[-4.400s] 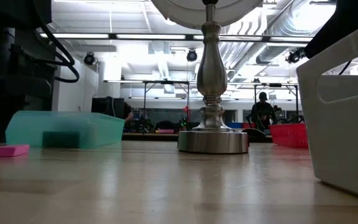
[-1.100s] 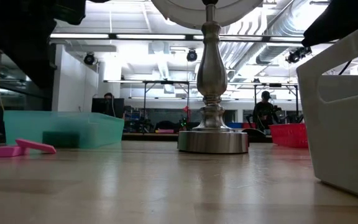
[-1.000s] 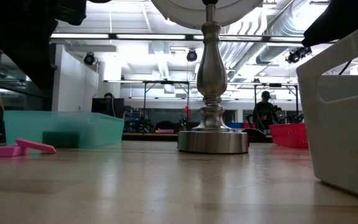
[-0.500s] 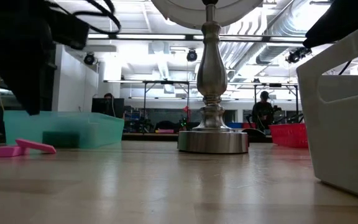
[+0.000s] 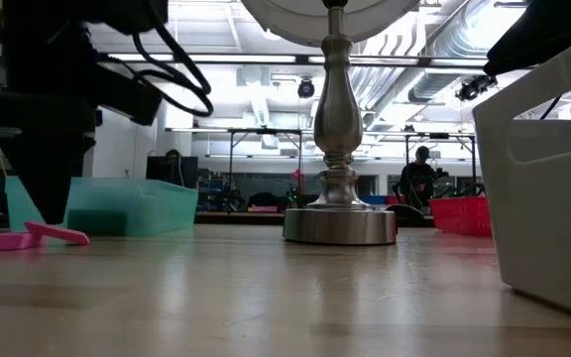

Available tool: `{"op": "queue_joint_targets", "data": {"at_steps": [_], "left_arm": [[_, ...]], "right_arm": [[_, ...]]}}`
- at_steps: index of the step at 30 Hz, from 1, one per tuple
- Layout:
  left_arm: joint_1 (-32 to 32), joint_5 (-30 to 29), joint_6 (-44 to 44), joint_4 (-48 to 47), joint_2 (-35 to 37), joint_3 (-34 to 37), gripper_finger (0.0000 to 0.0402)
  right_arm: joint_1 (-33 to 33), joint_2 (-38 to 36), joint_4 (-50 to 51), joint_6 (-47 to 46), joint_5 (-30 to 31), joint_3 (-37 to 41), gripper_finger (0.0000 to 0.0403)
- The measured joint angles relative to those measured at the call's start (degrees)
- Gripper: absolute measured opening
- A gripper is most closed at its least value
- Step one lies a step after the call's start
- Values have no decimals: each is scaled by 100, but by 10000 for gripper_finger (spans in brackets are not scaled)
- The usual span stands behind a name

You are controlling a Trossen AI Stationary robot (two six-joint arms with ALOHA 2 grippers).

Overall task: Pick & Place School Supplies
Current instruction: Put the pink eraser into the red bin

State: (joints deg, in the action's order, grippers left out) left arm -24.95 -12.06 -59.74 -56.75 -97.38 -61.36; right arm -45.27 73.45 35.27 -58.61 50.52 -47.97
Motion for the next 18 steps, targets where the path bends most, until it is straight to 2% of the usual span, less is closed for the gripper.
{"op": "queue_joint_targets", "data": {"at_steps": [18], "left_arm": [[89, 180, 316, 2, 4, 2, 194]], "right_arm": [[1, 0, -17, 0, 2, 0, 113]]}}
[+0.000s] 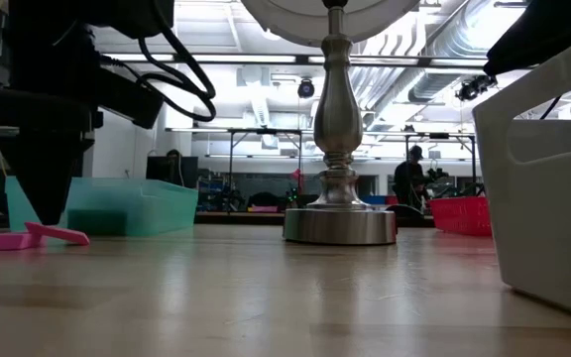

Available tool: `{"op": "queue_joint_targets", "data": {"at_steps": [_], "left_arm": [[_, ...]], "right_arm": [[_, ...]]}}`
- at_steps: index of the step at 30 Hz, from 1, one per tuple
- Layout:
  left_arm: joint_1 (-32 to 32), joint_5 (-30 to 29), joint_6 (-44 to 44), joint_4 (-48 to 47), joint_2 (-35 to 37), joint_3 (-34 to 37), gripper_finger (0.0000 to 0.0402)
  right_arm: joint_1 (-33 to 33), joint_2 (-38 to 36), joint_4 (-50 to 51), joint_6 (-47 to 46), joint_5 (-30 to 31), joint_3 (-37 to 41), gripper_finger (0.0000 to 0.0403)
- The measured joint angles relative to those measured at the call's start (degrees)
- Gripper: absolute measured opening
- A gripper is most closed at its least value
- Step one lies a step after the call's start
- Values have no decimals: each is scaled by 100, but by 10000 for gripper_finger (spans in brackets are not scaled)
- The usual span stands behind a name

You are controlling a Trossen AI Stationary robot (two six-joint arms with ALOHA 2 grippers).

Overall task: Pick & Place School Supplies
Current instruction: Put the pink eraser into the red bin

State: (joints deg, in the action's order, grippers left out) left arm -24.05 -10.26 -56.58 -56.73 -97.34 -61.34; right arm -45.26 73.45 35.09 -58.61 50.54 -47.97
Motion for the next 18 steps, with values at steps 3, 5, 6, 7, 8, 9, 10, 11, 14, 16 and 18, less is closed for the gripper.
{"op": "queue_joint_targets", "data": {"at_steps": [3, 5, 6, 7, 8, 9, 10, 11, 14, 16, 18], "left_arm": [[2, -4, 2, 2, 0, 0, 194], [2, -40, 2, 2, 0, 0, 194], [2, -55, 2, 2, 0, 0, 194], [3, -55, 3, 2, 0, 1, 194], [17, -56, 4, 1, 0, 3, 194], [34, -55, 4, 12, 0, 13, 194], [47, -55, 4, 22, 0, 32, 194], [69, -55, 4, 26, 0, 56, 194], [137, -21, 6, 39, 0, 107, 194], [171, -5, 17, 88, 2, 150, 194], [195, 5, 62, 109, 2, 166, 194]], "right_arm": [[0, 0, -2, 2, 0, 0, 113], [0, 0, -2, 1, -2, 0, 113], [0, 0, -2, 2, -6, 0, 113], [0, 0, -4, 0, -9, 0, 113], [0, 0, -4, 0, -10, 0, 113], [0, 0, -4, 0, -11, 0, 113], [0, 0, -4, 2, -11, 0, 113], [0, 0, -4, 2, -11, 0, 113], [0, 0, -7, 2, -13, 0, 113], [0, 0, -9, 0, -13, 0, 113], [0, 0, -9, 0, -13, 0, 113]]}}
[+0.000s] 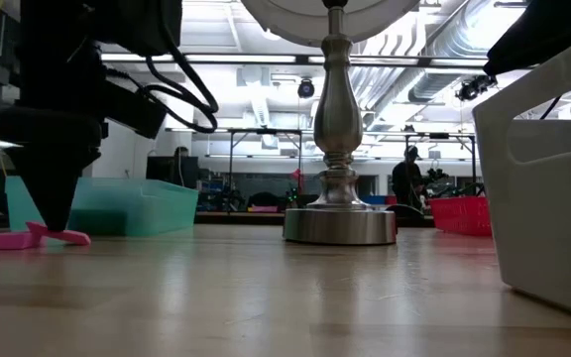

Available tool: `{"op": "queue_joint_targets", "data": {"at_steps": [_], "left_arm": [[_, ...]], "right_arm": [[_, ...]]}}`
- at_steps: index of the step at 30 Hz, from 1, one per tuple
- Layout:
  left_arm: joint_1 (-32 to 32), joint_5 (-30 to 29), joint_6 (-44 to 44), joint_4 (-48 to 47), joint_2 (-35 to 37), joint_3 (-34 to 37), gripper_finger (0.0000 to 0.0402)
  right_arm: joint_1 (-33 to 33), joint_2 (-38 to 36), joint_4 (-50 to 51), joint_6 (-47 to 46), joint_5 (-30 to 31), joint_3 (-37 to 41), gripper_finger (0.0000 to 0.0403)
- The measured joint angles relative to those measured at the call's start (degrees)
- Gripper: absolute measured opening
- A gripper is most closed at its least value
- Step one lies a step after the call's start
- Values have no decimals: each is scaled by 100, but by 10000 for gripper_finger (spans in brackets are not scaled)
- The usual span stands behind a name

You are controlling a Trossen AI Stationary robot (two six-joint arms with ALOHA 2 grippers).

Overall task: Pick & Place School Supplies
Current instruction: Put the pink eraser into the red bin

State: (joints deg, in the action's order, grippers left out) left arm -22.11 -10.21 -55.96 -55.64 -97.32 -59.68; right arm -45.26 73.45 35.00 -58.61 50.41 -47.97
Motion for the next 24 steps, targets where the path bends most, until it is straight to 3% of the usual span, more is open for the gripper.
{"op": "queue_joint_targets", "data": {"at_steps": [13, 24], "left_arm": [[35, 369, -53, 118, 0, 203, 194], [35, 193, 276, 352, 0, 302, 194]], "right_arm": [[-1, 0, -8, 0, -110, 0, 113], [0, 0, -15, 2, -114, 0, 113]]}}
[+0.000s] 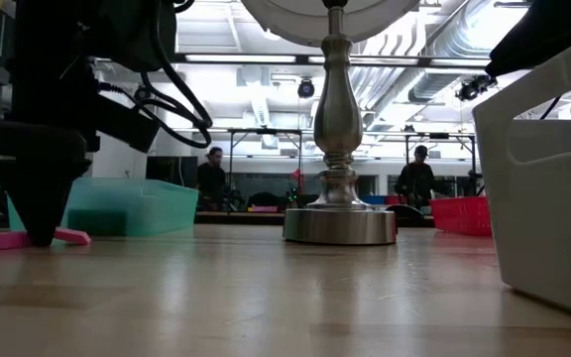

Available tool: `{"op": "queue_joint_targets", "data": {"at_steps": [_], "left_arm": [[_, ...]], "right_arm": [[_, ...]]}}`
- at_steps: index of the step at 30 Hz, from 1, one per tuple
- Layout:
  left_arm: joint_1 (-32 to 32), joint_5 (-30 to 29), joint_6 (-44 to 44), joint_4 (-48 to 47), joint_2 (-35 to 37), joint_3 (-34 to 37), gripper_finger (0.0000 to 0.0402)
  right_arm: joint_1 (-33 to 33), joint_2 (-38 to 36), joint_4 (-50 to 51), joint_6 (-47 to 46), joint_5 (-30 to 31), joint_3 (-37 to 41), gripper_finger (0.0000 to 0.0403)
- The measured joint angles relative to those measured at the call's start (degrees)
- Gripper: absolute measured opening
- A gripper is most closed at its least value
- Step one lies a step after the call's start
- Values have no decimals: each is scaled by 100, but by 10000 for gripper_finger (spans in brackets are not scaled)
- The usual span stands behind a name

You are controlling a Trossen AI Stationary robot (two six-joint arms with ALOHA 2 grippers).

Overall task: Pick & Place School Supplies
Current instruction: Put the pink eraser into the red bin

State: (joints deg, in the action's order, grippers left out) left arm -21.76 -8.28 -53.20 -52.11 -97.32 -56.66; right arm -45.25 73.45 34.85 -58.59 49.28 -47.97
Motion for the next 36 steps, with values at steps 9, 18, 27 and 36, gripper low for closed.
{"op": "queue_joint_targets", "data": {"at_steps": [9, 18, 27, 36], "left_arm": [[31, -158, 356, 132, 11, 39, 194], [33, -102, 386, 195, 17, 66, 186], [31, 52, 225, 250, 9, 66, 100], [31, 89, 219, 245, 9, 64, 75]], "right_arm": [[0, 0, 0, 0, 2, 0, 113], [0, 0, -2, 0, 2, 0, 113], [-1, 0, -2, -1, 1, 0, 113], [-1, 0, -2, 0, 2, 0, 113]]}}
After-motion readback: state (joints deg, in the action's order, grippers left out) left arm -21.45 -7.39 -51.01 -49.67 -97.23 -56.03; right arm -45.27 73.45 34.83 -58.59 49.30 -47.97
